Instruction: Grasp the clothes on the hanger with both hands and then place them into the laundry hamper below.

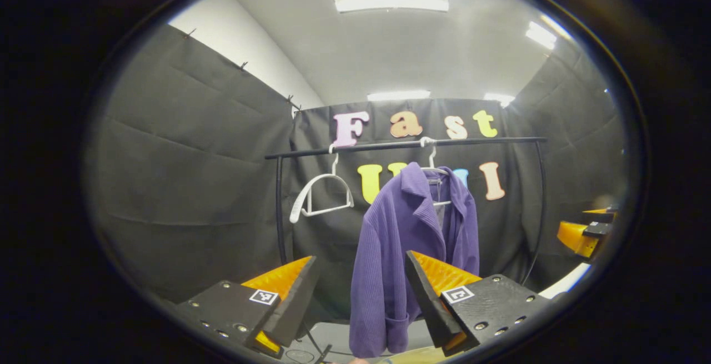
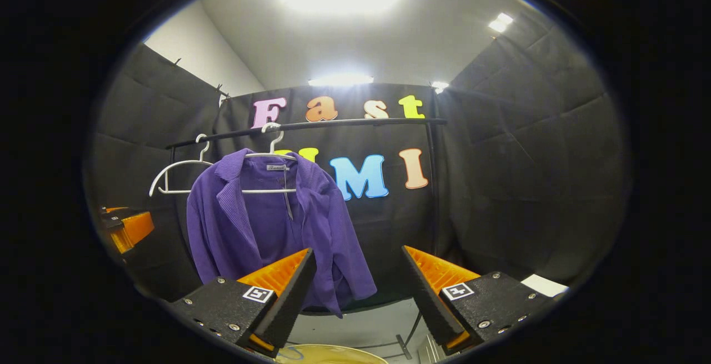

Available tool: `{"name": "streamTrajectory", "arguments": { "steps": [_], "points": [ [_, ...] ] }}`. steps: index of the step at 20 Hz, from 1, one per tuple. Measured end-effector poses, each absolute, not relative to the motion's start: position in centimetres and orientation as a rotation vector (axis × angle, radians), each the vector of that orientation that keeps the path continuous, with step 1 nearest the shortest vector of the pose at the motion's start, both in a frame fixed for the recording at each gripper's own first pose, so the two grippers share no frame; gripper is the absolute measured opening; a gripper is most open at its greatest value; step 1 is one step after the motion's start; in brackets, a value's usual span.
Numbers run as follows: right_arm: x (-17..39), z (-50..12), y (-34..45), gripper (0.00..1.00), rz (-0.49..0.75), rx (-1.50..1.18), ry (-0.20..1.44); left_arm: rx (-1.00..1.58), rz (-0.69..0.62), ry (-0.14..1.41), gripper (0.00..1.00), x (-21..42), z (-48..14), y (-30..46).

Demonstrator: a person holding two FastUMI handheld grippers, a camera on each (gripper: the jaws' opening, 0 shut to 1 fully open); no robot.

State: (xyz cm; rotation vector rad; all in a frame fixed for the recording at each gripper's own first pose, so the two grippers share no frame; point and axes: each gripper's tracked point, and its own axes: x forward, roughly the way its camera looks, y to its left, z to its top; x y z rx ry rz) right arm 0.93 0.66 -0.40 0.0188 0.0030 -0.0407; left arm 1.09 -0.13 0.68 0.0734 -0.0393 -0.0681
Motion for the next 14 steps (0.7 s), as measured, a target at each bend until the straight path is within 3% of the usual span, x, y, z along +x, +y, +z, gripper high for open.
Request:
{"name": "streamTrajectory", "arguments": {
  "steps": [2, 3, 4, 14],
  "points": [
    [1.1, 0.0, 1.2, 0.94, -0.039, 0.011, -0.007, 0.067, -0.092, -0.041, 0.84, 1.3, 1.0, -0.6],
    [1.2, 0.2, 1.6, 0.91, -0.038, 0.009, -0.012, 0.068, -0.104, -0.043, 0.96, 1.5, 1.3, -0.8],
    [1.4, 0.4, 1.9, 0.91, -0.036, 0.012, -0.015, 0.071, -0.117, -0.047, 0.9, 1.6, 1.5, -1.0],
    [6.3, 4.3, 3.4, 0.94, 0.032, 0.055, -0.066, 0.056, -0.202, -0.065, 0.9, 4.8, 4.6, -4.7]
  ]
}}
